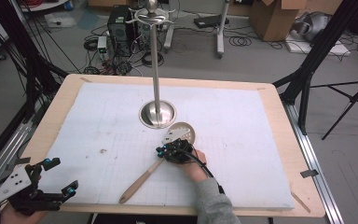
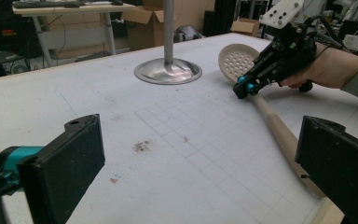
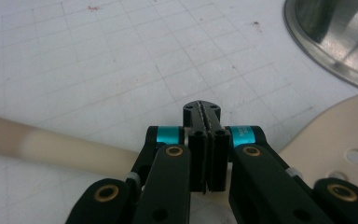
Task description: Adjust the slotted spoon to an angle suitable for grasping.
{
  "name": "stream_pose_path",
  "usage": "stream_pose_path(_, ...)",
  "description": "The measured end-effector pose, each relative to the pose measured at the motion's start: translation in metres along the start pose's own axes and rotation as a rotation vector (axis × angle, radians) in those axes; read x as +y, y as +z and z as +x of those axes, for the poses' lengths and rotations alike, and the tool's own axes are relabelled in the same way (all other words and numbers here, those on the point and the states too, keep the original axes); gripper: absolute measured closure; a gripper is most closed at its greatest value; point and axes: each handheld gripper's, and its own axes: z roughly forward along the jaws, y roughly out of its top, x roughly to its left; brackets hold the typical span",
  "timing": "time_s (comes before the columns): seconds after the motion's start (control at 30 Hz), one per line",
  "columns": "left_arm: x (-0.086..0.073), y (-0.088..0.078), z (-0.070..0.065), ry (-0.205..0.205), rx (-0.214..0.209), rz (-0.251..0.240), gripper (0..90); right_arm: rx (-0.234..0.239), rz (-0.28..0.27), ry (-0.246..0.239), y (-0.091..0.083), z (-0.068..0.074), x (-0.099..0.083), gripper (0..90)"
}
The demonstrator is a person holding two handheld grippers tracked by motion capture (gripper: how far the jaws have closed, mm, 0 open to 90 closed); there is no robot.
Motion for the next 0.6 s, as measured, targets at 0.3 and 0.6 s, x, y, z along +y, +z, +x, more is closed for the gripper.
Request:
stream_pose_path(0.3,0.002,0.006,0.002,0.002,-0.017,-0.005,1.7,-0.049,0.026,0.000,-0.010,-0.002,-0.006,89.8)
stream_pose_path(0.6,0.003,0.022,0.001,0.008,-0.058,0.009,1.7,-0.093,0.021,0.048,-0.026,-0.009,-0.020,89.8)
